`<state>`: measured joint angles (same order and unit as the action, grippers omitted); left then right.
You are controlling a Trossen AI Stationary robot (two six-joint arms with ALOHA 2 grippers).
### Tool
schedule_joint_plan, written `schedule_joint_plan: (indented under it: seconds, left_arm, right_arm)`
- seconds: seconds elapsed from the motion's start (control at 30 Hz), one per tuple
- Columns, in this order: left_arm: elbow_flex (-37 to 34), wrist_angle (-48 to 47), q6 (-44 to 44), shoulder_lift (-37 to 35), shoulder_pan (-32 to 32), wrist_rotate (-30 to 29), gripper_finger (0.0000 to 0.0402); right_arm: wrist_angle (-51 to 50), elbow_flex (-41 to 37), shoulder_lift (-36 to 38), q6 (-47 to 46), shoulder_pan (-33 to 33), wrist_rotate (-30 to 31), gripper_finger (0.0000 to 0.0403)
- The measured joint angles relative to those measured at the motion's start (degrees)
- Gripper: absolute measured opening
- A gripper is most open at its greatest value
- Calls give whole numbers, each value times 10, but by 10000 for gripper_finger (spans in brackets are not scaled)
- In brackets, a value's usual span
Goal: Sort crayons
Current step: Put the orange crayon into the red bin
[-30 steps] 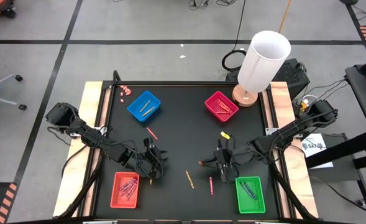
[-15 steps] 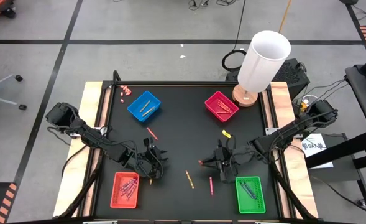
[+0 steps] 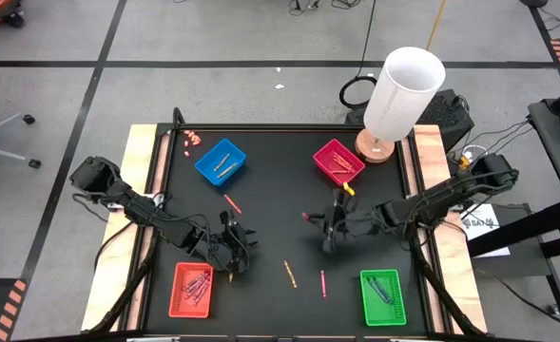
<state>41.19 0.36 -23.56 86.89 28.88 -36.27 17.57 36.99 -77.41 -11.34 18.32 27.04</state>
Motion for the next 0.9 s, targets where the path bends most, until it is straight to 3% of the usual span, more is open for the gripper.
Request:
schedule_joint_plan:
  seconds: [0.27, 0.7, 0.9]
  left_arm:
    - [0, 10, 4, 0, 0, 0, 134]
    - [0, 9, 5, 0, 0, 0, 134]
    - [0, 9, 5, 0, 0, 0, 134]
  right_arm:
    - [-105, 0, 12, -36, -112, -1, 27]
    - [-219, 0, 45, -1, -312, -7, 27]
    - [-221, 0, 32, 12, -392, -69, 27]
